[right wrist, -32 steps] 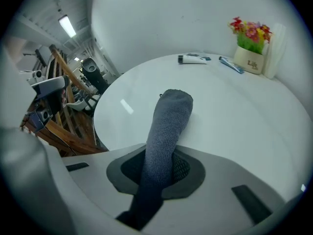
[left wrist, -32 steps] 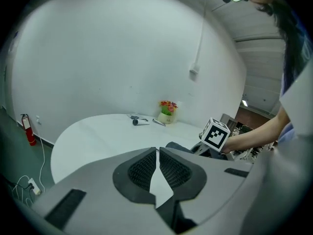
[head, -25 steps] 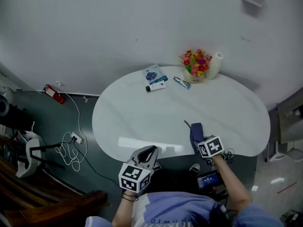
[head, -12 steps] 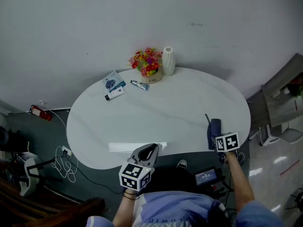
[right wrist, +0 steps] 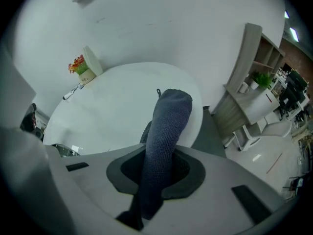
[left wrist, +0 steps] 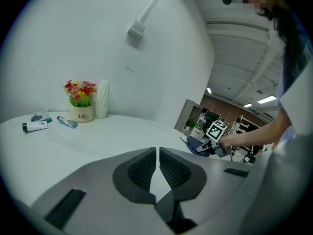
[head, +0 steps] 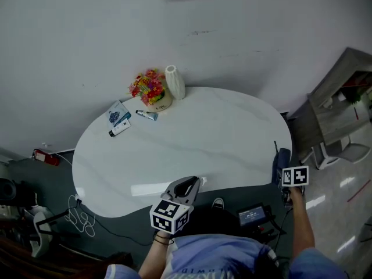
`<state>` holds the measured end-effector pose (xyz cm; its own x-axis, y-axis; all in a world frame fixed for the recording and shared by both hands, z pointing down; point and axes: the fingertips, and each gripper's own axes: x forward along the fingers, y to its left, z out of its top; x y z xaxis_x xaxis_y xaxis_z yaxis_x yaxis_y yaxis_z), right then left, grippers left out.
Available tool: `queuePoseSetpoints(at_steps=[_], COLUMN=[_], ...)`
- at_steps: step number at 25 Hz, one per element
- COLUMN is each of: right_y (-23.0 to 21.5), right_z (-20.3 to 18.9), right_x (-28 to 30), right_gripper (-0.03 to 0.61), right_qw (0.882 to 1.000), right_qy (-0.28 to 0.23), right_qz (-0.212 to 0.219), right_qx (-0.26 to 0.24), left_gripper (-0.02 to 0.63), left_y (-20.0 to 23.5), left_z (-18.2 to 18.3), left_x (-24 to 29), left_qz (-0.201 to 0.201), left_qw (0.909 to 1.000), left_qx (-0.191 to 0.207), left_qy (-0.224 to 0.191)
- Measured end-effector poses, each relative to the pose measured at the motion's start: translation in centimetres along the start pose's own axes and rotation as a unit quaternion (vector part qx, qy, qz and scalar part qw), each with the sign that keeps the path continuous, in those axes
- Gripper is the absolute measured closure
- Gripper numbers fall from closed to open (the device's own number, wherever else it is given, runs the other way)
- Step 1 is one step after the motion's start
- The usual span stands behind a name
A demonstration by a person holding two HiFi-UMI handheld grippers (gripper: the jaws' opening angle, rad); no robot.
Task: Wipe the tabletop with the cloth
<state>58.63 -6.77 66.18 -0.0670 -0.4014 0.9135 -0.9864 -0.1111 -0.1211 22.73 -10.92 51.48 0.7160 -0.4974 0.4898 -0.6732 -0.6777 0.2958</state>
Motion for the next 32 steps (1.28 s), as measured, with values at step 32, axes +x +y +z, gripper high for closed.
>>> queuePoseSetpoints(at_steps=[32], right_y=[21.6], right_z=[-0.2], right_x=[-5.7], right_gripper=[0.517], right_qw=[0.972], right_qy=[-0.073], right_qz=[0.21], right_qx=[-0.08], left_gripper=[0.595], left_y=[-0.9], left_z=[-5.1], left_x=[-6.2], left_qz=[0.069], left_qw=[0.9969], left_qx=[-0.026], left_qy=[0.028])
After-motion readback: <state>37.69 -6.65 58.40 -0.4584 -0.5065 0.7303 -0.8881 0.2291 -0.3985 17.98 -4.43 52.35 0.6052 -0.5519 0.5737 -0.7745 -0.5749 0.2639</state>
